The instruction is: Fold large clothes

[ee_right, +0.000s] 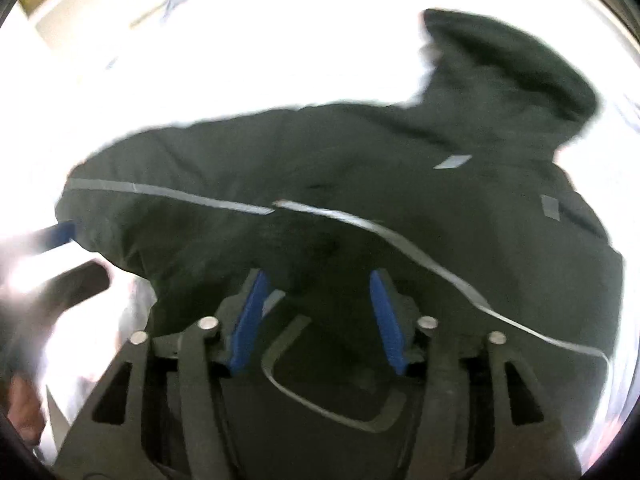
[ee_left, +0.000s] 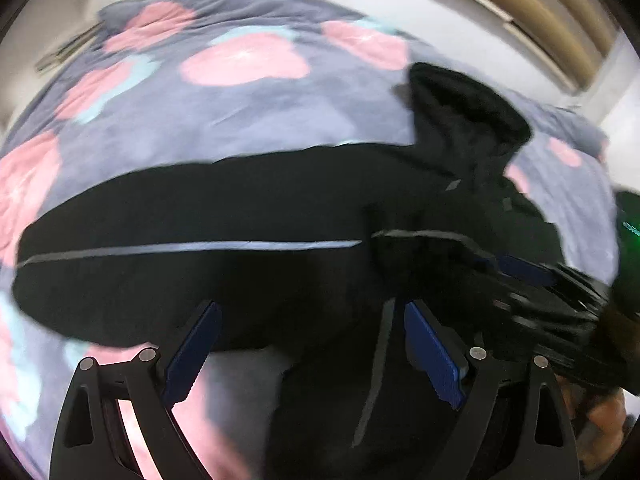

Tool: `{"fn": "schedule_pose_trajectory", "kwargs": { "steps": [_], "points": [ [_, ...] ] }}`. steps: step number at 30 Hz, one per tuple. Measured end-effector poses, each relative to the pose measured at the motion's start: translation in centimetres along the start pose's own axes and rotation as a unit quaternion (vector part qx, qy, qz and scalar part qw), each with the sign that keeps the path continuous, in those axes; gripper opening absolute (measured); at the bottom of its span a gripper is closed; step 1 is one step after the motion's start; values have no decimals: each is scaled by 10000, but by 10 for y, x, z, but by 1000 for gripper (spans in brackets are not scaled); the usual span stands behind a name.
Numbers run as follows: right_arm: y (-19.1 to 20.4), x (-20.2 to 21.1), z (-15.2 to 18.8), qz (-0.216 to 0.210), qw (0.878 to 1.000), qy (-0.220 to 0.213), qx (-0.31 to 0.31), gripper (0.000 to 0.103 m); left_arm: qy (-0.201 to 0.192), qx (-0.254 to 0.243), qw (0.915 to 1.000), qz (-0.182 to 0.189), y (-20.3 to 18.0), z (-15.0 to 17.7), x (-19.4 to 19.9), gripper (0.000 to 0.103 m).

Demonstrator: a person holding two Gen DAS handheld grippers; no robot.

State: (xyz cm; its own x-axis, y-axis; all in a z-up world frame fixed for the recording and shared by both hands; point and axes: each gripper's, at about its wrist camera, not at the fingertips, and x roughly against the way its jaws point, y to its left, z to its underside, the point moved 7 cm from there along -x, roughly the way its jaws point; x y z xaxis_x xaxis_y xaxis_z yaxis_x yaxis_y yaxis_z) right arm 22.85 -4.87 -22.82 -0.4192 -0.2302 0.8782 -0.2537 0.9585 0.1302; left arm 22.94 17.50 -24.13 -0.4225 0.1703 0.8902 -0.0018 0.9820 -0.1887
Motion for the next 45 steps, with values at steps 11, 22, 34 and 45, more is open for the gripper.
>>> {"fn": "schedule_pose_trajectory", "kwargs": {
  "steps": [11, 22, 34, 45],
  "points": [
    [-221, -14, 66, 1557, 9637, 485, -2114, 67, 568, -1049, 9910, 601, -131, -26, -105, 93],
    [-226, -50, 72, 1622, 9586, 1019, -2109, 67, 834, -1248, 9887, -22, -110, -7, -132, 90],
    [-193, -80, 87, 1780, 9610, 1104, -1806, 71, 1124, -313, 9931, -95, -52, 14, -154, 94],
    [-190, -74, 81, 1848, 9552, 1350, -1877, 73, 338, 527, 9980, 66, 12, 27, -51, 89]
  ]
}}
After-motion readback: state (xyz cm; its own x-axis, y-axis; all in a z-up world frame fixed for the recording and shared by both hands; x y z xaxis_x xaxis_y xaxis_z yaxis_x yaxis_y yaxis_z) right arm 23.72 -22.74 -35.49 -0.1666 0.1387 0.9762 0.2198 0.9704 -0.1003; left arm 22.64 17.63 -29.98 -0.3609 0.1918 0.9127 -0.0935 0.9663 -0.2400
